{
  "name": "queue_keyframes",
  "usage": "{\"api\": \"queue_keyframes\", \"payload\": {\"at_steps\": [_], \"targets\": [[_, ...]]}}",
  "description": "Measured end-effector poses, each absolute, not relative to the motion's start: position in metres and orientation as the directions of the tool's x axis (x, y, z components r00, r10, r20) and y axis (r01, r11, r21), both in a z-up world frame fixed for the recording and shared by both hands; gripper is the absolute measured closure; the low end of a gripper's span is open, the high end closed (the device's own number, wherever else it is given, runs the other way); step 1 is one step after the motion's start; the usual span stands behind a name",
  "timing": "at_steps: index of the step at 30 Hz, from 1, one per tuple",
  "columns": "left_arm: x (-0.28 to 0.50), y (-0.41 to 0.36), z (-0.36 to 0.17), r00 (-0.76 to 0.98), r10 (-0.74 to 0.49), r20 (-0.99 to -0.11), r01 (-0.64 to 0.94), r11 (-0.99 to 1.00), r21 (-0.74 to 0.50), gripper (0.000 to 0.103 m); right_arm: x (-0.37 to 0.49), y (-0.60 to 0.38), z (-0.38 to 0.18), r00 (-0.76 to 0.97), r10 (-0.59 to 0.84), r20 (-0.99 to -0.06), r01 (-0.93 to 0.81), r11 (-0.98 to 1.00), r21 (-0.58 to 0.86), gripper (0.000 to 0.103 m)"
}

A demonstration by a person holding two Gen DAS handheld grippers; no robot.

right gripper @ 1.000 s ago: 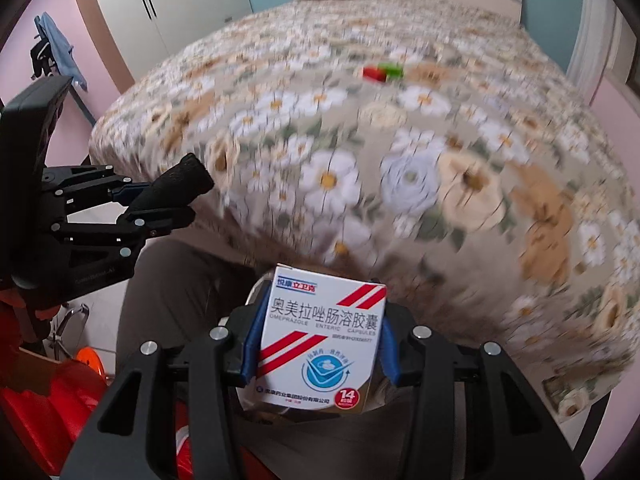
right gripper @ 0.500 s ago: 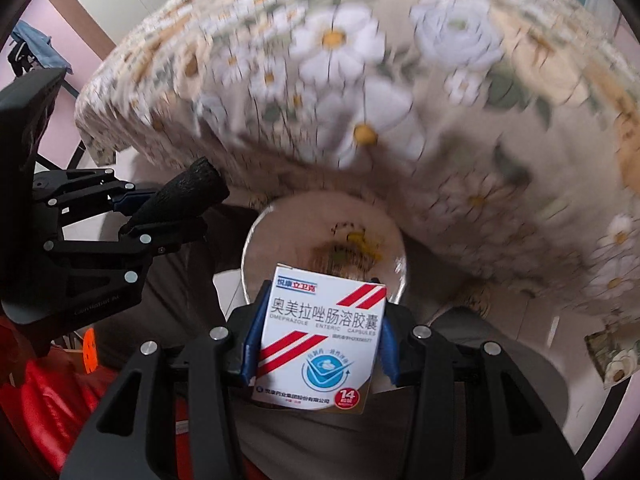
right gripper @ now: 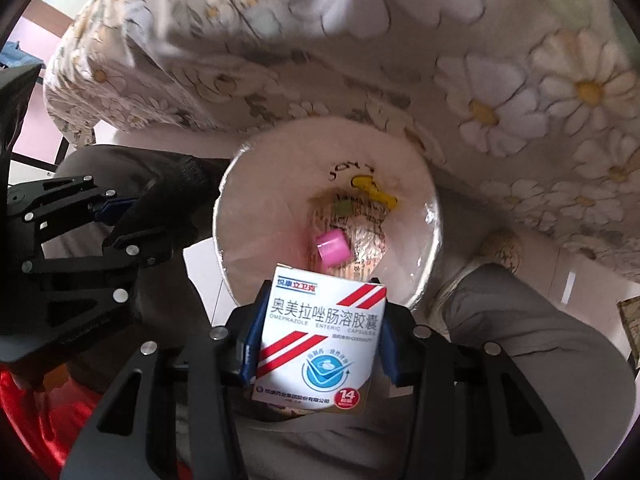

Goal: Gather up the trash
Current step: 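Open the left tool over the bowl while the right tool drops the medicine box in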

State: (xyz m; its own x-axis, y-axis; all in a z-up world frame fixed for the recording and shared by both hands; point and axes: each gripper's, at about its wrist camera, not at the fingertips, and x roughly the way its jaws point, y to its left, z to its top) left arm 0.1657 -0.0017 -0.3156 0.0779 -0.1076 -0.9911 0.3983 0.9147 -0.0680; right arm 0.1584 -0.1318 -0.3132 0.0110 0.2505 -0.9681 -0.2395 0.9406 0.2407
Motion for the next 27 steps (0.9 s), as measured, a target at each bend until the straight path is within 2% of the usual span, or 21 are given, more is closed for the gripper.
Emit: {"api": "queue_keyframes", "payload": {"at_steps": [14,27], "targets": [[0.181,0.002,-0.383,-0.09,-0.124,-0.988,0.286,0.947,-0.145,0.072,0.172,-0.121,-0.369,-0.077,0.239,-0.968,-0.161,0.955,0.248,0.055],[0.2,0.004,-0.423,-0.182,-0.143,-0.973,0.157,0.972,-0.172,0.071,0.184,-0.126,-0.407,-0.113,0.226,-0.967,-0.072,0.969,0.235,0.054]]}}
